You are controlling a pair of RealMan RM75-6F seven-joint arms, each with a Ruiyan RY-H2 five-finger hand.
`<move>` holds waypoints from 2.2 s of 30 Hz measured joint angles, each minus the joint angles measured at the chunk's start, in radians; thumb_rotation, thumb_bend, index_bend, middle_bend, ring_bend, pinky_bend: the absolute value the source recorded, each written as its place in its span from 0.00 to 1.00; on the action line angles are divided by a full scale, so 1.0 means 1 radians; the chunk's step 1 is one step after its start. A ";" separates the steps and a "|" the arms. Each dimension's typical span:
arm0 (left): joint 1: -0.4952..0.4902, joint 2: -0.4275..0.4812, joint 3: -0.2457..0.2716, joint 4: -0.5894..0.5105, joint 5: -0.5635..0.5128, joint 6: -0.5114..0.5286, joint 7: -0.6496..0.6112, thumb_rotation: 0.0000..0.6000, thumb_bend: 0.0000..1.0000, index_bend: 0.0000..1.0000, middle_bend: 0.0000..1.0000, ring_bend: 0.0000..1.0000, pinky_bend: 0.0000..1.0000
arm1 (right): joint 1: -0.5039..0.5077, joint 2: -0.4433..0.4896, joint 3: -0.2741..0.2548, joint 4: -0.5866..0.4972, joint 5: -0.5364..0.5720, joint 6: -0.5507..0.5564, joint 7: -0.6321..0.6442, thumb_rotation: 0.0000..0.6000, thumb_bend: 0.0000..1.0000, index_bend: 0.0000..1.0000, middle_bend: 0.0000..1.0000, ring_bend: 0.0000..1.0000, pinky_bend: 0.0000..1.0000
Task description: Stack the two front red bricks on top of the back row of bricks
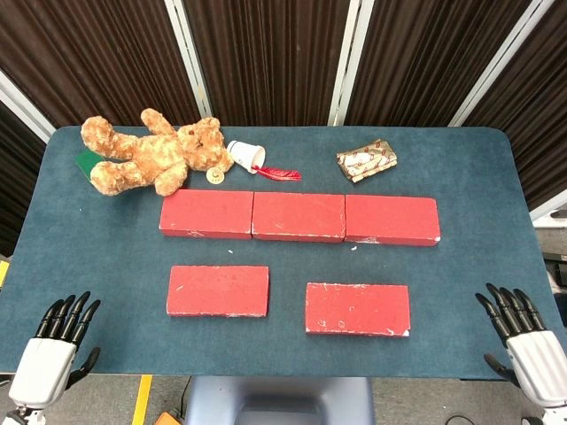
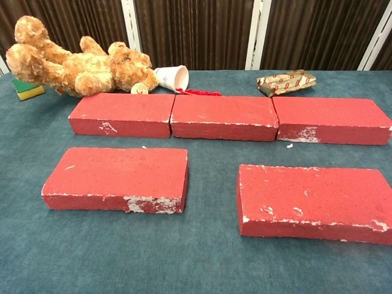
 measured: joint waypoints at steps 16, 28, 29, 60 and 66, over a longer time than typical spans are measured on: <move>-0.317 -0.067 -0.010 -0.051 0.025 -0.461 -0.183 1.00 0.25 0.00 0.00 0.00 0.00 | 0.044 0.007 0.009 -0.020 0.051 -0.112 0.013 1.00 0.14 0.00 0.00 0.00 0.00; -0.510 -0.182 -0.130 0.100 -0.173 -0.671 -0.239 1.00 0.24 0.00 0.00 0.00 0.00 | 0.059 -0.001 0.033 -0.040 0.125 -0.162 -0.022 1.00 0.14 0.00 0.00 0.00 0.00; -0.519 -0.187 -0.135 0.113 -0.190 -0.685 -0.240 1.00 0.24 0.00 0.00 0.00 0.00 | 0.059 -0.002 0.036 -0.042 0.132 -0.164 -0.024 1.00 0.14 0.00 0.00 0.00 0.00; -0.694 -0.195 -0.129 0.175 -0.359 -0.843 -0.230 1.00 0.27 0.00 0.32 0.42 0.50 | 0.065 -0.006 0.055 -0.069 0.205 -0.208 -0.085 1.00 0.14 0.00 0.00 0.00 0.00; -0.698 -0.190 -0.120 0.171 -0.347 -0.833 -0.288 1.00 0.29 0.00 0.55 0.75 0.83 | 0.063 -0.002 0.048 -0.072 0.193 -0.204 -0.082 1.00 0.14 0.00 0.00 0.00 0.00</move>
